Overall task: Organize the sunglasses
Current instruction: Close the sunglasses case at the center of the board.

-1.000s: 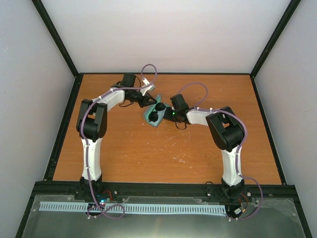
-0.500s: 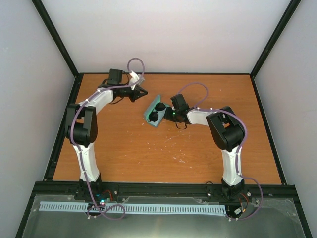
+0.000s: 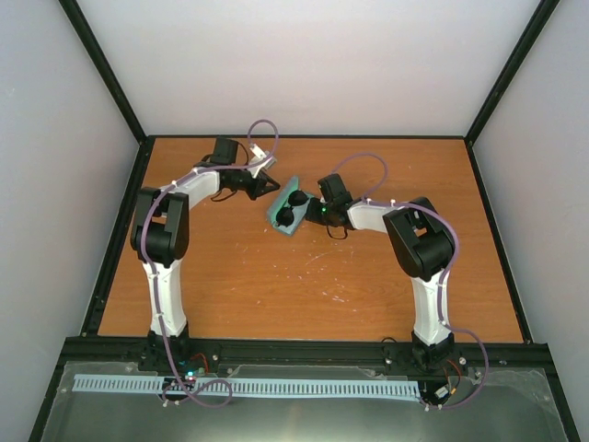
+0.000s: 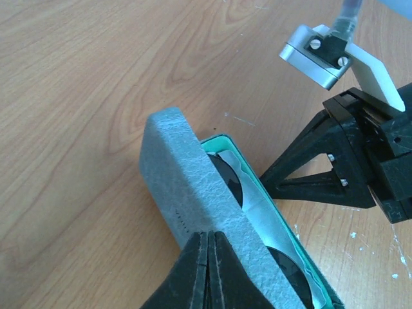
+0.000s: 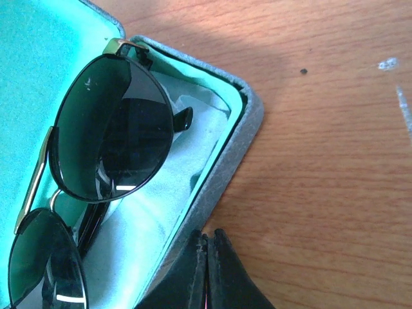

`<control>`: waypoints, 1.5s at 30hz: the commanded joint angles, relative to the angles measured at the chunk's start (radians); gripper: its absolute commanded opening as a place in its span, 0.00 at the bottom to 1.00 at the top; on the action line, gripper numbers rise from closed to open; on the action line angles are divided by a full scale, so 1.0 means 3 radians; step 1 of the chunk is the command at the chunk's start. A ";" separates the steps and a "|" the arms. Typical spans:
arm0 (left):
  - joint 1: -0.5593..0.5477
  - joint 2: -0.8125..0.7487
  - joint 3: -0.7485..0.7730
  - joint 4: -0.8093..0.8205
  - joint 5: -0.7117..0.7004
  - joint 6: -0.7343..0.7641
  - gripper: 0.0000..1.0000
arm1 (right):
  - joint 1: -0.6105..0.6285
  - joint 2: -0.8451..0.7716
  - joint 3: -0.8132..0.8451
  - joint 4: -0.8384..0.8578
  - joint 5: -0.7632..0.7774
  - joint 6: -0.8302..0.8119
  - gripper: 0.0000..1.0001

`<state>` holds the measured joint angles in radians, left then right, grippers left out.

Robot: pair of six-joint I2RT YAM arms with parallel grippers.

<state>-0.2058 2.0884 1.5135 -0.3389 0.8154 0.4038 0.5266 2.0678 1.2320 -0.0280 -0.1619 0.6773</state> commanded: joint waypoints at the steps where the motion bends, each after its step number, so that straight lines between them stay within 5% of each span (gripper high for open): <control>1: -0.0065 0.0038 0.0034 -0.0039 0.0021 -0.0013 0.03 | -0.0058 0.0184 -0.0004 -0.0295 0.0118 -0.0021 0.03; 45: -0.0362 0.0437 -0.0044 0.0093 0.0277 -0.0173 0.03 | -0.0080 0.0282 0.0074 -0.0285 0.0033 -0.0041 0.03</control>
<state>-0.3046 2.1777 1.5089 -0.2478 0.9260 0.3325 0.5121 2.0964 1.2724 -0.0349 -0.1757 0.6727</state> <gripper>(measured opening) 0.035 0.028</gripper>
